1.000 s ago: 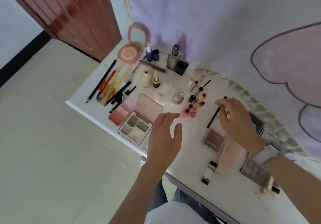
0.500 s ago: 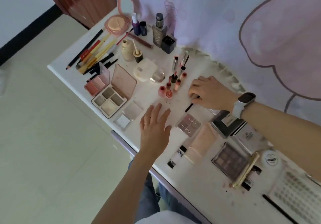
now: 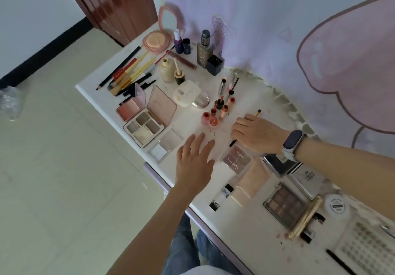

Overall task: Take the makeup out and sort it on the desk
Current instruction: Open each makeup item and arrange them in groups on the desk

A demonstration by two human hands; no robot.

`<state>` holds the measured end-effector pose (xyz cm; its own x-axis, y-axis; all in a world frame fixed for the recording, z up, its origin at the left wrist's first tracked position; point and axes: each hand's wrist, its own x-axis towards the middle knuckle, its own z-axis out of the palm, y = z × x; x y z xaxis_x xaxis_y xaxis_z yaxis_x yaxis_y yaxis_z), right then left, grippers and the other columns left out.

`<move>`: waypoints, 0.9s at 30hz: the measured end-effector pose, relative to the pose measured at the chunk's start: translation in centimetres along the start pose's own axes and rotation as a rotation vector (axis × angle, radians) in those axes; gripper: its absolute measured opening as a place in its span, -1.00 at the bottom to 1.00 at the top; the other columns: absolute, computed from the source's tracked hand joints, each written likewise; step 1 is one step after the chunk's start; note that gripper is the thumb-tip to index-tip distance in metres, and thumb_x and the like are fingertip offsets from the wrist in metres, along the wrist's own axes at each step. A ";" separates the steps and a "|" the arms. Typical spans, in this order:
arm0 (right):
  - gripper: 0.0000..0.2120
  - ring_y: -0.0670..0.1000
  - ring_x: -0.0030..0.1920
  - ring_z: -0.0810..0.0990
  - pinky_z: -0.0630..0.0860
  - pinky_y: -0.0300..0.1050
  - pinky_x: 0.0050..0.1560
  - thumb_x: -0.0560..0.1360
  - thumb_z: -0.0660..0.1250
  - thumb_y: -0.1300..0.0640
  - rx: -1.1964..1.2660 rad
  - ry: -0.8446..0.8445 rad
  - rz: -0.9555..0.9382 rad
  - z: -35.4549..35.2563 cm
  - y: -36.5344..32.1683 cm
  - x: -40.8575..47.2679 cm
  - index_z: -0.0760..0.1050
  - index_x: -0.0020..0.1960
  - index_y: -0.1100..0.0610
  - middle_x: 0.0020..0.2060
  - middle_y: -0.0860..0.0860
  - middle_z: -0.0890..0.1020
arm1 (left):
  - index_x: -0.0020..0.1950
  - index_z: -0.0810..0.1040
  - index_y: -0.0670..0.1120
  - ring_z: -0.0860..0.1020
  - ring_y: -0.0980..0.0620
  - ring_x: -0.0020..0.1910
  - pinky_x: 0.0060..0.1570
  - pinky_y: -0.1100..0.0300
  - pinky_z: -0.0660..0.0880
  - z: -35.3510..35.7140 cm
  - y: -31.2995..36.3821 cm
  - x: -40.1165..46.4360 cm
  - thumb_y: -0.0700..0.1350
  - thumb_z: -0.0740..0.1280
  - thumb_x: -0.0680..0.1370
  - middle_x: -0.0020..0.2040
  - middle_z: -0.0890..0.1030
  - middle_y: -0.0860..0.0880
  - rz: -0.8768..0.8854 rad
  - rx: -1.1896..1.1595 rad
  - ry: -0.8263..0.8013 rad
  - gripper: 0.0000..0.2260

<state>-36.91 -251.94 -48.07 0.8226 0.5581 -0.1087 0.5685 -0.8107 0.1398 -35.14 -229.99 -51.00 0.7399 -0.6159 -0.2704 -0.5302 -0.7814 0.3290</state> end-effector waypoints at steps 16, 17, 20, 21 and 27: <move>-0.86 -0.09 -0.30 0.55 0.48 -0.24 -0.22 0.50 0.20 0.33 1.135 0.991 0.794 -12.7 0.7 18.8 0.41 0.02 0.16 -0.23 0.01 0.55 | 0.12 0.56 -0.22 0.52 -0.16 0.04 -0.04 -0.01 0.50 -13.2 -12.4 3.0 -0.30 0.24 0.52 0.06 0.58 -0.18 -0.138 -0.321 0.484 -0.79; -0.87 -0.07 -0.35 0.56 0.48 -0.21 -0.29 0.50 0.20 0.32 1.241 0.966 0.902 -12.8 1.0 21.3 0.41 -0.06 0.11 -0.25 0.08 0.55 | 0.16 0.53 -0.21 0.49 -0.16 0.10 0.04 -0.03 0.48 -13.4 -14.2 3.3 -0.29 0.24 0.53 0.11 0.56 -0.18 -0.208 -0.331 0.492 -0.77; -0.82 0.00 -0.33 0.59 0.55 -0.11 -0.25 0.49 0.17 0.32 1.352 0.764 1.127 -11.2 1.8 28.3 0.42 -0.20 0.09 -0.24 0.12 0.57 | 0.33 0.39 -0.16 0.34 -0.15 0.30 0.21 -0.08 0.37 -13.0 -19.1 4.3 -0.18 0.23 0.55 0.32 0.41 -0.16 -0.415 -0.346 0.413 -0.66; -0.86 0.12 -0.19 0.60 0.56 0.03 -0.12 0.49 0.15 0.32 1.318 0.659 1.145 -10.3 2.0 30.3 0.43 -0.16 0.16 -0.18 0.16 0.56 | 0.39 0.31 -0.14 0.26 -0.14 0.36 0.25 -0.09 0.32 -12.6 -20.3 4.7 -0.13 0.21 0.56 0.39 0.32 -0.14 -0.450 -0.327 0.353 -0.61; -0.81 0.08 -0.24 0.53 0.32 -0.23 -0.45 0.47 0.12 0.31 1.117 0.153 1.257 -6.3 2.5 35.5 0.20 -0.16 0.05 -0.26 0.05 0.38 | 0.51 -0.07 -0.06 -0.15 -0.03 0.49 0.40 -0.02 0.06 -9.7 -23.7 6.7 0.14 0.08 0.57 0.53 -0.11 -0.02 -0.398 -0.137 0.106 -0.40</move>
<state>-6.21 -233.09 -45.40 0.7596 -0.5275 -0.3806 -0.6218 -0.4170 -0.6630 -13.61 -214.59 -51.82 0.9178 -0.2502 -0.3083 -0.1405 -0.9309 0.3372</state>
